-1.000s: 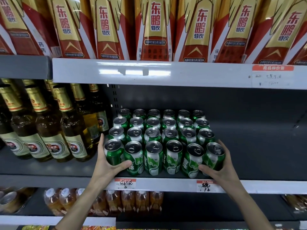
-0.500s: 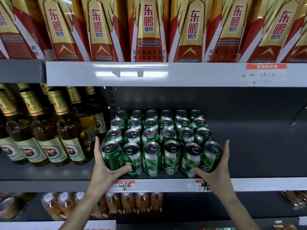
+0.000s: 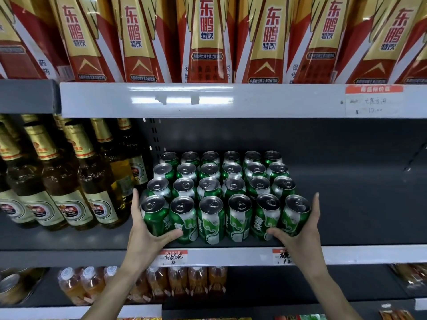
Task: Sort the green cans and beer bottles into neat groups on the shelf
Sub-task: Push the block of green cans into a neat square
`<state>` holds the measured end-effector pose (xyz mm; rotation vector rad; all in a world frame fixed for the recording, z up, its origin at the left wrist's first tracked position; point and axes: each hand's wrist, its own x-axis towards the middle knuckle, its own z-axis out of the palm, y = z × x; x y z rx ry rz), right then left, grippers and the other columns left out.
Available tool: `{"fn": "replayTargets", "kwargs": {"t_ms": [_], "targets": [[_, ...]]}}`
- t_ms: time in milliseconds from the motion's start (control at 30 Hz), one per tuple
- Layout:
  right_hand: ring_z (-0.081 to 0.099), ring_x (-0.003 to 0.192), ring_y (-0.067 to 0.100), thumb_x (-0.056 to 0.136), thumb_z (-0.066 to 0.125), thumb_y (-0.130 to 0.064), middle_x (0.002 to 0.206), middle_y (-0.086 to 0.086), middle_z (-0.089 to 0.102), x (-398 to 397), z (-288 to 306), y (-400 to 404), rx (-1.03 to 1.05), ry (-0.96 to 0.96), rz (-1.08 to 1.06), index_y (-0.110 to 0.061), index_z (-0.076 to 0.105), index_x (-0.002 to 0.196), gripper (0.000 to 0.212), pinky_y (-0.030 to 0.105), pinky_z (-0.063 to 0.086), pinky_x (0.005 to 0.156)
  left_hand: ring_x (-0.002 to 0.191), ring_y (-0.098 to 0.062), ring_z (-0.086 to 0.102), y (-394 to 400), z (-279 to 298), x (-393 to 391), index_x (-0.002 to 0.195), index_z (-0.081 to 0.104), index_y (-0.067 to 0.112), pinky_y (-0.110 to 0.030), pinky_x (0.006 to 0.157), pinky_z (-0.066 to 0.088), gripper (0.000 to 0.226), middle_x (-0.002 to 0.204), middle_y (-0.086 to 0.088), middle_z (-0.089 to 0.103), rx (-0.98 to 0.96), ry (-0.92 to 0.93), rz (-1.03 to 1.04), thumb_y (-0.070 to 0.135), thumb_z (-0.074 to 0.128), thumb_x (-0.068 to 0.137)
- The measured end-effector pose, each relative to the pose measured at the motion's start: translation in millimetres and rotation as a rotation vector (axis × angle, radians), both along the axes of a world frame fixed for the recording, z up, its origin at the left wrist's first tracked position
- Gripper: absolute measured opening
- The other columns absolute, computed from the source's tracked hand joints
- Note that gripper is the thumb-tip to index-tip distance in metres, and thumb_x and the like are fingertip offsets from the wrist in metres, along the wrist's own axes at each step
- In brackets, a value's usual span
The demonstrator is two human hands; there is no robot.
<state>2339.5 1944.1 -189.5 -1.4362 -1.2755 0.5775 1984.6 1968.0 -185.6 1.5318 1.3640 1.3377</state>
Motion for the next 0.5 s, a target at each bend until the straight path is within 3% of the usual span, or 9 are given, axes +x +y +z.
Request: {"fn": "replayTargets", "kwargs": {"t_ms": [200, 333, 500], "targets": [[0.020, 0.156, 0.016, 0.045, 0.089, -0.060, 0.171, -0.007, 0.017, 1.7, -1.7, -0.2, 0.014, -0.011, 0.015, -0.075, -0.010, 0.142, 0.139, 0.052, 0.027, 0.124, 0.127, 0.027, 0.043, -2.5, 2.9, 1.4, 0.164, -0.008, 0.044, -0.032, 0.119, 0.034, 0.149, 0.138, 0.045, 0.036, 0.016, -0.022, 0.005, 0.025, 0.094, 0.057], [0.020, 0.156, 0.014, 0.048, 0.090, -0.058, 0.170, -0.009, 0.017, 2.6, -3.0, -0.6, 0.021, -0.015, 0.020, -0.074, -0.009, 0.143, 0.138, 0.052, 0.026, 0.125, 0.143, -0.004, 0.044, -3.1, 3.2, 2.6, 0.164, -0.008, 0.043, -0.033, 0.119, 0.034, 0.149, 0.150, 0.022, 0.040, 0.042, -0.007, 0.017, 0.026, 0.094, 0.057], [0.017, 0.152, 0.004, 0.051, 0.089, -0.055, 0.161, -0.024, 0.016, 2.9, -3.2, -0.9, 0.016, -0.015, 0.024, -0.074, -0.009, 0.142, 0.135, 0.045, 0.024, 0.125, 0.145, -0.008, 0.043, -3.6, 3.1, 3.3, 0.164, -0.007, 0.043, -0.036, 0.121, 0.035, 0.149, 0.155, 0.014, 0.041, 0.034, 0.019, 0.041, 0.028, 0.094, 0.057]]}}
